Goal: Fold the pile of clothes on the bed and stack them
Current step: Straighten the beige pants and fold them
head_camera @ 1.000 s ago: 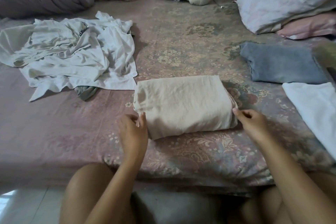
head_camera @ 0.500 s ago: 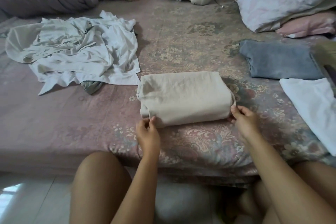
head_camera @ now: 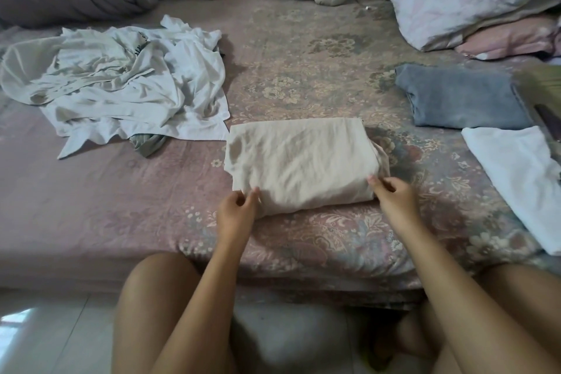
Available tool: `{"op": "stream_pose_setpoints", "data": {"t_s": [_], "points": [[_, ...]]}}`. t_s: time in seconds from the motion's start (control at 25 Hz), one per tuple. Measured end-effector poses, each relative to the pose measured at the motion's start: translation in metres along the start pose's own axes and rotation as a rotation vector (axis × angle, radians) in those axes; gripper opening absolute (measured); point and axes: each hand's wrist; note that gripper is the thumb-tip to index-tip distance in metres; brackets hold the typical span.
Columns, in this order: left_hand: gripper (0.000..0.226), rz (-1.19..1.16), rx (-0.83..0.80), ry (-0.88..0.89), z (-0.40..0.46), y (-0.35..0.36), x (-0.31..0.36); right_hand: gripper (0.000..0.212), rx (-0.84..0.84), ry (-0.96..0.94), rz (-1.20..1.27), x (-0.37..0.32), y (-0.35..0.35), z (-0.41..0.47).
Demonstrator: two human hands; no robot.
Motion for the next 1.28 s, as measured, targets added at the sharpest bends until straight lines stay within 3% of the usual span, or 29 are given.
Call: {"op": "stream_pose_setpoints", "data": {"t_s": [0.2, 0.36, 0.44, 0.52, 0.6, 0.76, 0.84, 0.92, 1.0, 1.08, 1.12, 1.2, 1.28], "points": [[0.037, -0.121, -0.058, -0.02, 0.0, 0.012, 0.007, 0.016, 0.162, -0.203, -0.072, -0.009, 0.008, -0.004], [0.044, 0.019, -0.059, -0.067, 0.002, 0.001, -0.014, 0.028, 0.023, 0.086, -0.047, 0.0, -0.002, 0.004], [0.036, 0.049, 0.019, -0.004, 0.006, -0.007, -0.006, 0.029, 0.065, 0.076, -0.135, -0.006, 0.0, 0.006], [0.031, 0.066, 0.191, 0.075, 0.02, -0.015, 0.012, 0.026, 0.245, -0.075, -0.262, -0.015, 0.01, 0.006], [0.029, 0.088, 0.249, 0.117, 0.046, -0.02, 0.022, 0.036, 0.319, -0.232, -0.389, -0.022, 0.022, 0.009], [0.036, -0.093, 0.128, -0.154, 0.09, -0.014, 0.015, 0.032, 0.199, -0.543, -0.544, -0.045, 0.058, 0.003], [0.022, -0.23, 0.082, -0.266, 0.1, -0.012, 0.012, 0.034, 0.086, -0.714, -0.592, -0.057, 0.084, -0.008], [0.022, -0.416, 0.063, -0.356, 0.103, -0.008, 0.016, 0.038, -0.03, -0.793, -0.622, -0.07, 0.108, -0.018], [0.025, -0.578, 0.019, -0.428, 0.097, -0.001, 0.02, 0.04, -0.145, -0.679, -0.6, -0.087, 0.126, -0.024], [0.016, -0.543, 0.019, -0.412, 0.092, 0.005, 0.014, 0.04, -0.212, -0.485, -0.551, -0.103, 0.142, -0.026], [0.004, -0.507, 0.042, -0.377, 0.09, 0.005, 0.011, 0.04, -0.201, -0.425, -0.547, -0.109, 0.148, -0.027], [0.015, -0.455, 0.013, -0.307, 0.098, -0.003, 0.005, 0.043, -0.157, -0.359, -0.582, -0.121, 0.163, -0.028], [0.008, -0.43, -0.107, -0.258, 0.112, -0.014, 0.004, 0.047, -0.128, -0.312, -0.655, -0.128, 0.176, -0.029]]}}
Point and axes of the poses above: each hand's wrist, its own z-axis towards the middle knuckle, its own y-axis out of the palm, x = y × z, and after that the axes turned 12 degrees about y, right-handed
